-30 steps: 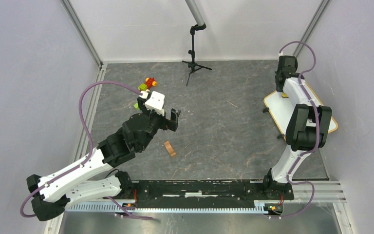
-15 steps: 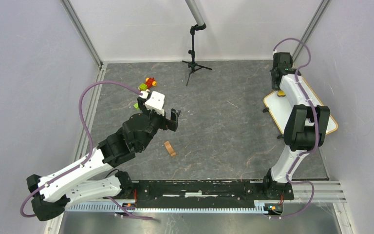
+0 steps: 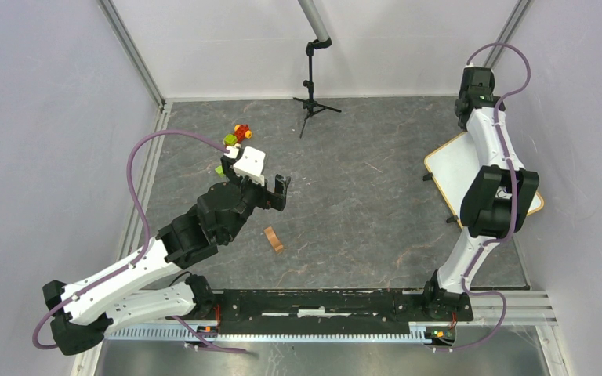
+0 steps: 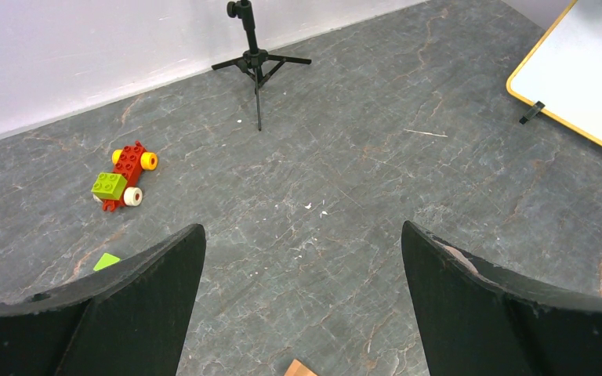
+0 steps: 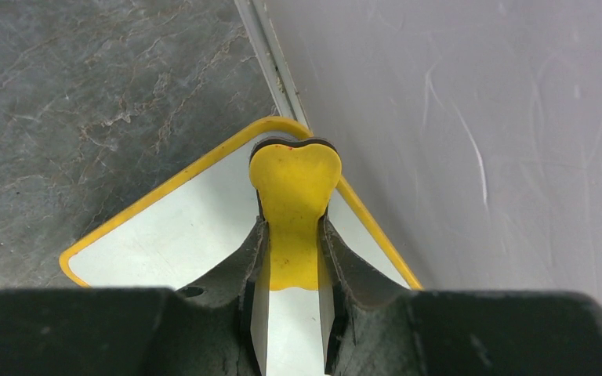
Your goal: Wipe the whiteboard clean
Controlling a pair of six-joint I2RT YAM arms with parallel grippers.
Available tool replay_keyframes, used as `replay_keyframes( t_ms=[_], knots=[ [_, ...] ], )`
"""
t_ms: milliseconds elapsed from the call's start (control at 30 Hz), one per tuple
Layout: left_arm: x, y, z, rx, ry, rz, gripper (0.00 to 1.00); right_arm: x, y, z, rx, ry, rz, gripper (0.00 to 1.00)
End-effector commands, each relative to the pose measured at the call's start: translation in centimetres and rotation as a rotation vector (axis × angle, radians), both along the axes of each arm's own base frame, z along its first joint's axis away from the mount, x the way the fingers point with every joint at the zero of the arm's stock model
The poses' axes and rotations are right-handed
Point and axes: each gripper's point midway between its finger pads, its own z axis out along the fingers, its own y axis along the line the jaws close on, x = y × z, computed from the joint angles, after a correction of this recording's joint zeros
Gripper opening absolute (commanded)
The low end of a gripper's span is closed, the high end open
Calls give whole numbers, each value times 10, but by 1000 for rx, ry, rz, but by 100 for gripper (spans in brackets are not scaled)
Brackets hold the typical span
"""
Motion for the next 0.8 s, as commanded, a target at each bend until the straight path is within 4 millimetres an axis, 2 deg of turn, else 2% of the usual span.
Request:
replay_keyframes(
  t_ms=[0,167,300,400,467,567,667,767],
  knots=[
    [1,0,13,0,-50,-4,100,-6,-4,-10,-11,36,-12,20],
    [1,0,14,-3,-50,-6,100,-9,5,-29,46,63,15,20],
    [0,0,15,-7,-52,-10,100,-11,21,-47,137,93,67,19],
    [0,0,16,-13,-52,-11,100,-10,37,-50,203,91,135,19],
    [-1,0,16,-17,-51,-15,100,-7,49,-45,248,77,186,19],
    [-1,-1,17,-20,-49,-19,100,-8,50,-24,239,22,194,19],
    [-1,-1,16,-20,-47,-18,100,-10,31,2,146,-35,126,20],
    [-1,-1,16,-19,-48,-17,100,-11,10,14,70,-50,51,20]
  ],
)
